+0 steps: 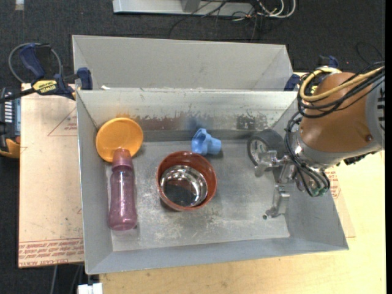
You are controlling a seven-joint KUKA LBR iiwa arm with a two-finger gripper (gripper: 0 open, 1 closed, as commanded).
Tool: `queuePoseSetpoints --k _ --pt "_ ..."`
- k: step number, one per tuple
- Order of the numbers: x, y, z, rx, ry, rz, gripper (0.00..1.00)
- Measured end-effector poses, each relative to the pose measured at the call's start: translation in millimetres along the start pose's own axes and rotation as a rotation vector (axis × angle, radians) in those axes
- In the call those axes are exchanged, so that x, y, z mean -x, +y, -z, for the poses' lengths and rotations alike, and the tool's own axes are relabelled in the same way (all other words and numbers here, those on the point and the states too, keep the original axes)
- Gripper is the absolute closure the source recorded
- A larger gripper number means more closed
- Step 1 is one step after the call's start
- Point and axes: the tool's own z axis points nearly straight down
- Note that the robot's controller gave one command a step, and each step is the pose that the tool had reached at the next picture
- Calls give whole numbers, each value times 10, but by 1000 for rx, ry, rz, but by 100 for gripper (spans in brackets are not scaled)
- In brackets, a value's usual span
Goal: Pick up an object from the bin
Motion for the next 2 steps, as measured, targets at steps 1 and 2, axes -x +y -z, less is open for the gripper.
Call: queuePoseSetpoints --k 1,2 --pt "0 0 0 0 0 0 0" --pt "941 394 -486 2 -6 94 0"
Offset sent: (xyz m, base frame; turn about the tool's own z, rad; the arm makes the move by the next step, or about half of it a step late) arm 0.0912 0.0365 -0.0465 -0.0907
